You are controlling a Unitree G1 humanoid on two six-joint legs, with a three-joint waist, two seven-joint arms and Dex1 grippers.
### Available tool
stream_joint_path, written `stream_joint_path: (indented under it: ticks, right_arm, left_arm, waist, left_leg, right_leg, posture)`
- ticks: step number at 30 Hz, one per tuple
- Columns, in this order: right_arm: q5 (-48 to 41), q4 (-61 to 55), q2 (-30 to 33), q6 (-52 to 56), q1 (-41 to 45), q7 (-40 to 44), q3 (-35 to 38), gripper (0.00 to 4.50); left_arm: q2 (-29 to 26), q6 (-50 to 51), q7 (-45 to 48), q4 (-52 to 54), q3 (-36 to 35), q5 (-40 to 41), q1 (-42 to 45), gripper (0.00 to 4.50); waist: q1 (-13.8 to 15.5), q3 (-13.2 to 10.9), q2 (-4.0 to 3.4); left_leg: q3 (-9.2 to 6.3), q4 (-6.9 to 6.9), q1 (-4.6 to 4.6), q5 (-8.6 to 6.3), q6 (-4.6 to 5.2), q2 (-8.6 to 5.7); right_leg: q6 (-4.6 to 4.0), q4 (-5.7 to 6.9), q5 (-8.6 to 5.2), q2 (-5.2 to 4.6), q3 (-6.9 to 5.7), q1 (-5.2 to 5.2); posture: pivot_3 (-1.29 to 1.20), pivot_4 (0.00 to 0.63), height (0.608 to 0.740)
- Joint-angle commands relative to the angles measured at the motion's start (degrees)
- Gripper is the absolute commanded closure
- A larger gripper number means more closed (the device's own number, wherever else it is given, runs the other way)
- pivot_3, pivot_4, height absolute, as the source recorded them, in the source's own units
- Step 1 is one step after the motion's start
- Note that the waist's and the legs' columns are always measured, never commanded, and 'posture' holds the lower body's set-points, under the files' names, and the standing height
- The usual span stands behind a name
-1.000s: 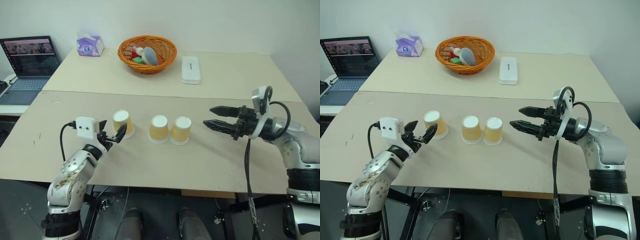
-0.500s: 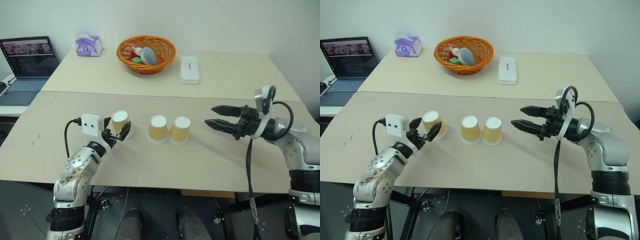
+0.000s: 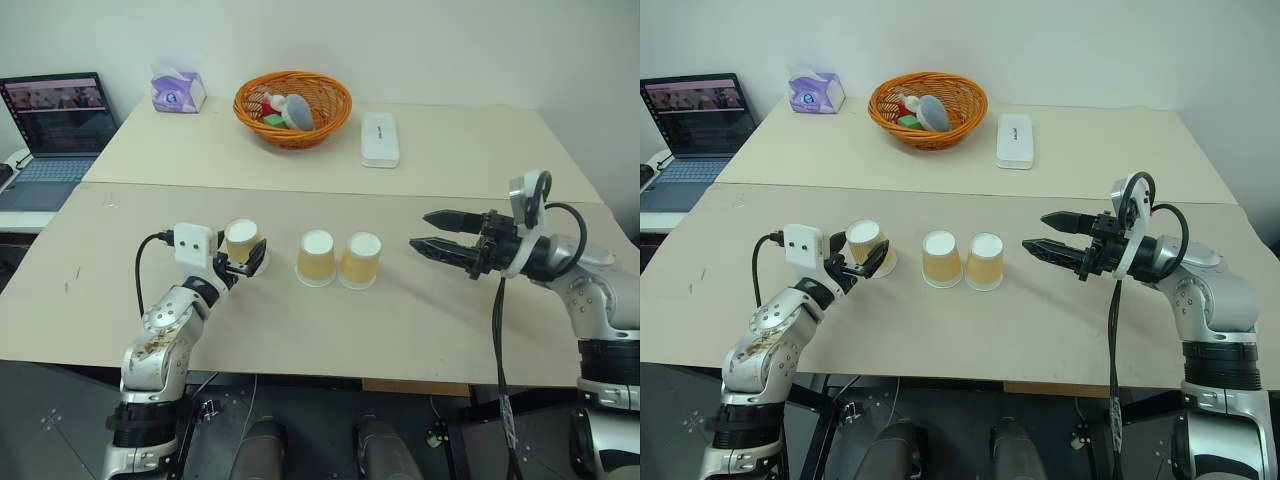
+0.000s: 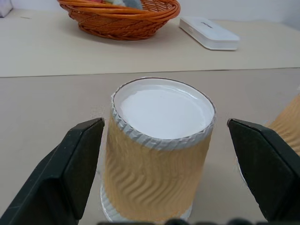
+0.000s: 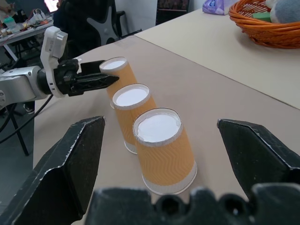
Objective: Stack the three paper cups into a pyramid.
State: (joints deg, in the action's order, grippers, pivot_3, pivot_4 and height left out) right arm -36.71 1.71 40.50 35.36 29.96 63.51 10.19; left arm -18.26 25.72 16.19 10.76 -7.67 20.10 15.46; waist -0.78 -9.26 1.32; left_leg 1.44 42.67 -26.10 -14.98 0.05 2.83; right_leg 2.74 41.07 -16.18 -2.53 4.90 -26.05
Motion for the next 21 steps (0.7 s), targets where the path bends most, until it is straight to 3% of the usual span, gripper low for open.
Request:
stream_joint_path:
  ticks: [1, 2, 5, 11, 18, 21]
  right_arm:
    - [-0.3, -1.0, 1.0, -1.4, 0.0, -0.1, 1.9, 0.0]
    - [-0.3, -1.0, 1.0, -1.4, 0.0, -0.1, 1.9, 0.0]
    - [-0.2, -0.9, 1.1, -1.6, -0.1, -0.2, 2.0, 0.0]
    - [-0.3, -0.7, 1.2, -1.6, 0.1, 0.0, 2.0, 0.0]
    - [0.6, 0.4, 1.1, -2.3, 0.9, 0.3, 0.9, 0.0]
    - [0.1, 0.4, 1.1, -1.9, 1.3, 0.7, 0.9, 0.0]
  left_arm:
    - [0.1, -2.3, 0.0, 0.4, -0.7, -0.8, 1.0, 0.54]
    - [0.2, -2.3, 0.1, 0.2, -0.7, -0.8, 1.1, 0.69]
    - [0.2, -1.4, 0.0, -0.2, -0.4, -0.9, 1.2, 1.74]
    - [0.7, -1.3, -0.2, 0.5, -0.4, -1.1, 1.7, 1.74]
    - [-0.5, -4.4, -0.1, -0.1, -1.1, -1.4, 12.4, 1.74]
    - [-2.0, -0.6, 4.8, -0.9, -1.1, 3.1, 18.4, 1.74]
  waist:
    - [0.0, 0.0, 0.0]
    - [0.0, 0.0, 0.0]
    - [0.0, 0.0, 0.0]
    - [0.0, 0.0, 0.0]
    - [0.3, 0.0, 0.02]
    - [0.2, 0.0, 0.02]
  left_leg:
    - [0.0, 0.0, 0.0, 0.0, 0.0, 0.0]
    - [0.0, -0.01, 0.0, 0.0, 0.0, 0.0]
    - [0.0, -0.01, 0.0, 0.0, 0.0, 0.0]
    - [0.0, 0.0, 0.0, 0.0, 0.0, 0.0]
    - [-0.02, 0.05, -0.04, 0.0, 0.0, -0.01]
    - [-0.01, 0.03, -0.07, 0.0, 0.0, -0.02]
  right_leg:
    - [0.0, 0.0, 0.0, 0.0, 0.0, 0.0]
    - [0.0, 0.0, 0.0, 0.0, 0.0, 0.0]
    - [0.0, 0.0, 0.0, 0.0, 0.0, 0.0]
    - [0.0, 0.0, 0.0, 0.0, 0.0, 0.0]
    - [0.0, 0.01, 0.0, -0.01, -0.03, 0.0]
    - [0.01, -0.04, 0.0, -0.02, -0.02, 0.0]
  posture:
    - [0.0, 0.15, 0.675]
    - [0.0, 0.15, 0.675]
    - [0.0, 0.15, 0.675]
    - [0.0, 0.15, 0.675]
    - [0.0, 0.15, 0.675]
    - [0.0, 0.15, 0.675]
